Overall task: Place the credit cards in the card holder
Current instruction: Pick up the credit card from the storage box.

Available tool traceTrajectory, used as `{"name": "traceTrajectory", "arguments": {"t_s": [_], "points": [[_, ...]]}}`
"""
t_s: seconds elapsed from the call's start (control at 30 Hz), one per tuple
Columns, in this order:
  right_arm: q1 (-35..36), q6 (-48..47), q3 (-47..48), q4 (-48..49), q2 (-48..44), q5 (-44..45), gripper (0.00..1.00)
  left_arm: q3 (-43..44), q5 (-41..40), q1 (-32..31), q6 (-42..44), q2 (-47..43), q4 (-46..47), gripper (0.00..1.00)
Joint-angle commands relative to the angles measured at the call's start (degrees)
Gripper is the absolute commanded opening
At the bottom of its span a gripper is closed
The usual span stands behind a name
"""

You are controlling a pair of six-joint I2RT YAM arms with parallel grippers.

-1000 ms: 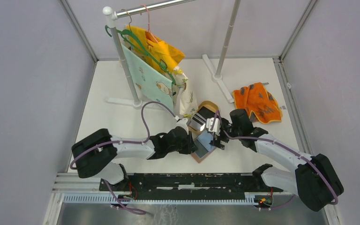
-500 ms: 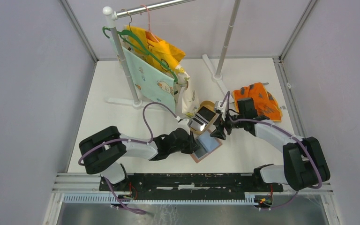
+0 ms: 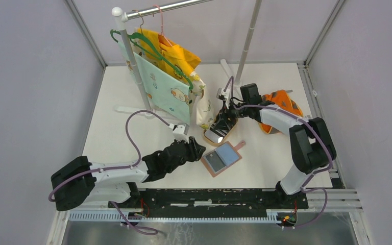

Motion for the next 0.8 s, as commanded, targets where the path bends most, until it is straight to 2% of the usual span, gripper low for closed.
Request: {"name": "traceTrajectory", "arguments": {"t_s": [0.0, 0.1, 0.2, 0.5, 0.77], "points": [[0.51, 3.19, 2.83, -1.94, 3.15, 0.27, 0.65, -3.38, -7.08, -0.05, 2.9, -4.02, 3.26, 0.53], [0.99, 3.8, 3.28, -2.15, 5.02, 1.97, 0.65, -4.83, -9.78, -0.05, 1.62, -4.17, 3.5, 0.69], [1.52, 4.49, 4.37, -2.98, 7.05, 3.25, 0.65, -5.71, -10.51, 0.04, 0.6, -3.63, 4.0, 0.73], [2.09, 5.51, 4.91, -3.53, 9.91, 6.01, 0.65, -4.93, -7.53, -0.01, 0.99, 1.91, 8.58, 0.72], [2.02, 5.21, 3.14, -5.19, 9.85, 2.23, 0.59, -2.6, -3.47, 2.12, 0.99, 7.43, 12.99, 0.68]]}}
